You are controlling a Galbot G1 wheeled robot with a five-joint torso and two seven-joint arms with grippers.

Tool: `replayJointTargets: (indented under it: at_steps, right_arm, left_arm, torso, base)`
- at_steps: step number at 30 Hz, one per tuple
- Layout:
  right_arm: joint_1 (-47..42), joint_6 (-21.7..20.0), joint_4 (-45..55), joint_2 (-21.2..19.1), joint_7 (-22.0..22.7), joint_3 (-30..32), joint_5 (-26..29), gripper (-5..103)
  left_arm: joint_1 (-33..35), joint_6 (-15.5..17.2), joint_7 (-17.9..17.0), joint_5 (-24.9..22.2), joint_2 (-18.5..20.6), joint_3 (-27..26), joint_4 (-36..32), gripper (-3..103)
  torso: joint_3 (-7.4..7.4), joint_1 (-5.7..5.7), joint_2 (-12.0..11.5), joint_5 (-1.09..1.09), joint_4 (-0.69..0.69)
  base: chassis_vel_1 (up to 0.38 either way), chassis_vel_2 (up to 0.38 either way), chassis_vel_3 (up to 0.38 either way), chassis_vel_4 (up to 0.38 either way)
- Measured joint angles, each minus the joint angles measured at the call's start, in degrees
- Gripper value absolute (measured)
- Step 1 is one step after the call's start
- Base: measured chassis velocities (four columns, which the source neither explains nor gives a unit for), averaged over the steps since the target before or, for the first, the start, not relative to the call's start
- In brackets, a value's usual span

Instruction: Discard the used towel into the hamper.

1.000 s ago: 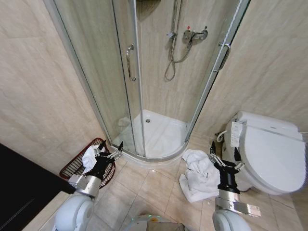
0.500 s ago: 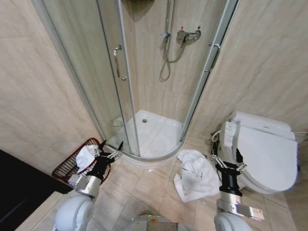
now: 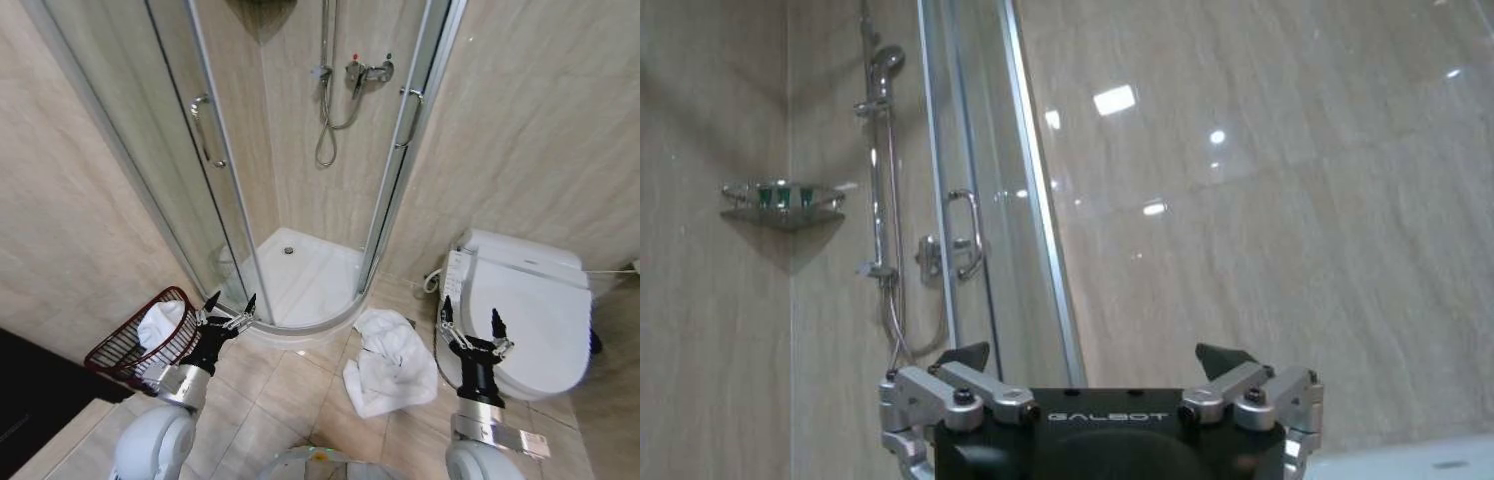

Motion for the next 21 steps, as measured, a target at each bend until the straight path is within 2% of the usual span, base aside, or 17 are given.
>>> replayJointTargets:
  at_steps: [21]
  right_arm:
    - [-0.08,-0.63,-0.55,-0.47,0.04,-0.10,1.72,100]
  left_arm:
    - [0.00,0.00,-0.01,0.00,0.01,-0.01,0.00,99]
  torso:
    - [0.00,0.00,0.00,-0.01,0.00]
  base:
    - [-0.007,-0.007,0.008,0.008]
